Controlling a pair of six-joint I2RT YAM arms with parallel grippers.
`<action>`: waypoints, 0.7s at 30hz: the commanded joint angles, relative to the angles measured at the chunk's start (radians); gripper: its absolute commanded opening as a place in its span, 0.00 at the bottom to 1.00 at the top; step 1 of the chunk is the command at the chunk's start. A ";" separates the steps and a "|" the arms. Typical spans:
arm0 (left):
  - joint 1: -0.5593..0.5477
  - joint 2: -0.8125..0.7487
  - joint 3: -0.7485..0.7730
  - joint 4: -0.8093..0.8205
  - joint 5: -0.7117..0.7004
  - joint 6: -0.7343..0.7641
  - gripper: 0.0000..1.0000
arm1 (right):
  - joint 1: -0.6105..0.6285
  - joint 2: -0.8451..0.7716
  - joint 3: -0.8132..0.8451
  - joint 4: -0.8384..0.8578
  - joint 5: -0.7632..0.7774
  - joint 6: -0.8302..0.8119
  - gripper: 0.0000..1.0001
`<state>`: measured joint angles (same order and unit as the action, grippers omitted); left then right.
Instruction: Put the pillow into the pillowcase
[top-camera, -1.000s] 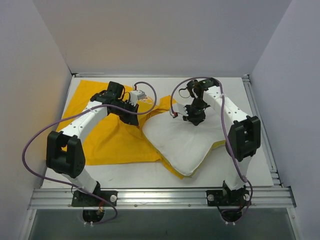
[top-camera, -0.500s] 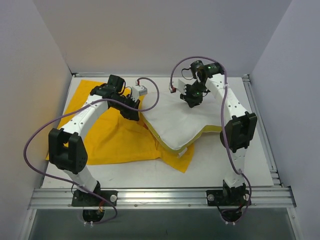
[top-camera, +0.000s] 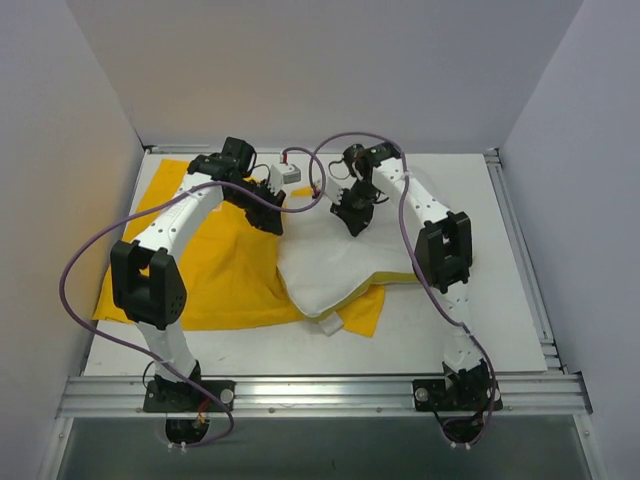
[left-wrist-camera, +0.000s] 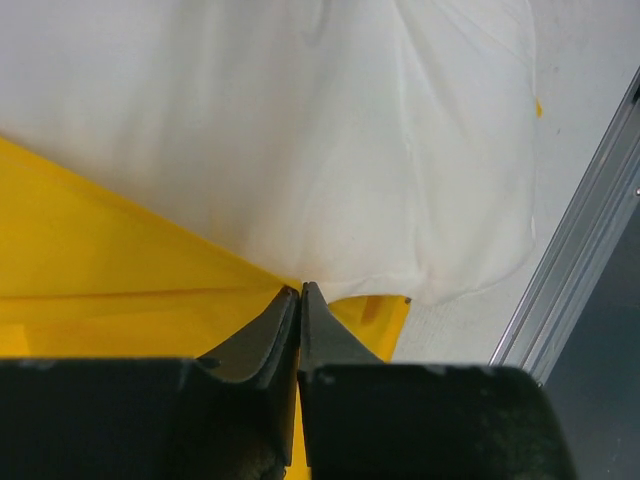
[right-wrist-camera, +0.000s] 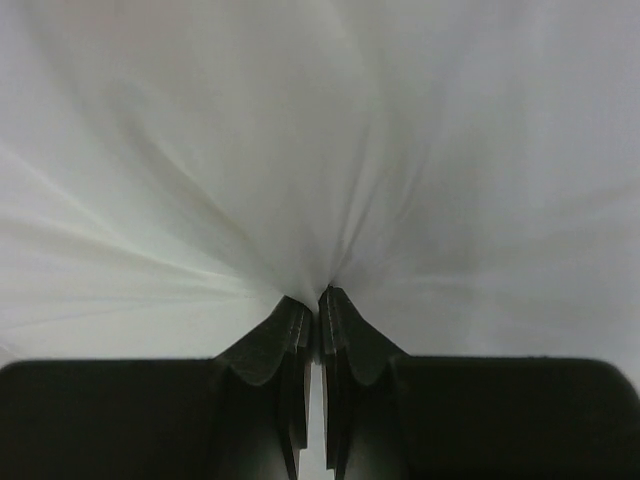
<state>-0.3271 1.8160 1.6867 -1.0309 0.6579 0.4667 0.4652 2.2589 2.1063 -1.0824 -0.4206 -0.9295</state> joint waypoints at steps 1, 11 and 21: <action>0.011 0.006 0.064 -0.119 0.083 0.113 0.08 | -0.086 -0.007 0.232 0.033 -0.055 0.164 0.00; 0.074 0.025 0.047 -0.100 0.080 0.176 0.38 | -0.116 -0.021 0.058 0.190 -0.095 0.514 0.00; 0.016 -0.260 -0.273 -0.089 0.102 0.693 0.71 | -0.062 0.037 0.004 0.262 -0.173 0.744 0.00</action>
<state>-0.2657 1.6894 1.4899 -1.1049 0.7231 0.8791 0.3950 2.2910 2.0830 -0.8398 -0.5205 -0.3195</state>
